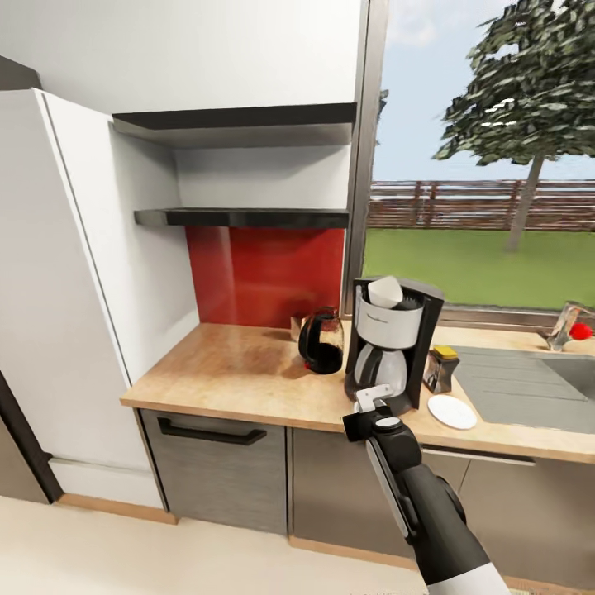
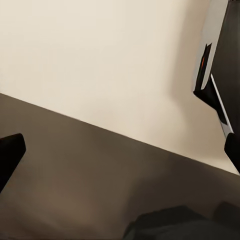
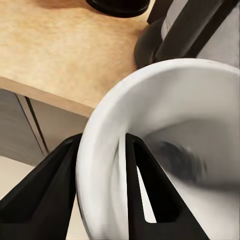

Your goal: Set up a coffee station on the kitchen countertop: keep the coffee maker on the countertop, move the bottle of coffee from the kitchen shelf to the counter next to the coffee maker, place a paper coffee filter on top of the coffee maker, put the saucer next to the coffee maker with the coffee cup on the saucer, and place the electric kettle next to the coffee maker.

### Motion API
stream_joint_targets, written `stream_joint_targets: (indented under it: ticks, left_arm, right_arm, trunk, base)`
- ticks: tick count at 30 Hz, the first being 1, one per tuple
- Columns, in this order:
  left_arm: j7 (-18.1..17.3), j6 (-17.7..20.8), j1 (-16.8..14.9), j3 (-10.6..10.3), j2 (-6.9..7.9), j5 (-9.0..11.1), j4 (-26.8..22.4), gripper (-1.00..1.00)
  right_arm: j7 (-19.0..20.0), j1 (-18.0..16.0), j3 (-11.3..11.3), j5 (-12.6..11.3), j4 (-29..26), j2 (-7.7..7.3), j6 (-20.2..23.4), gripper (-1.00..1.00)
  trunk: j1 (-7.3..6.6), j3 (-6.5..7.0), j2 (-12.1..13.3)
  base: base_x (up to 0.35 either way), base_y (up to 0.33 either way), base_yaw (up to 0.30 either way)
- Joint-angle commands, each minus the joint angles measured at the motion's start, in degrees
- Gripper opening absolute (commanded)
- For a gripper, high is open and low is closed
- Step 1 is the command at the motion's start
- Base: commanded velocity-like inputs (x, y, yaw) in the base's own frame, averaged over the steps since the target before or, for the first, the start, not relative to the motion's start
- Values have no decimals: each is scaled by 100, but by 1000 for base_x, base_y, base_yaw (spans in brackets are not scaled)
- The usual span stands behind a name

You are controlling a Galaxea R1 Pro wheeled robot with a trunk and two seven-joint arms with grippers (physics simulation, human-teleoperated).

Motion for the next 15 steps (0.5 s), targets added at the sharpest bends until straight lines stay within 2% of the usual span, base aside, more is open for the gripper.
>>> stream_joint_targets:
  ticks: [1,15]
  left_arm:
    - [3,41,9,37,-6,-31,-26,100]
    - [3,41,9,35,-3,-33,-25,100]
  right_arm:
    - [-4,-3,9,26,-2,1,29,-100]
    - [-4,-3,0,33,0,1,29,-100]
  trunk:
    - [2,3,-3]
    - [2,50,-3]
  base:
    - [-5,0,-251]
    - [-1,0,-251]
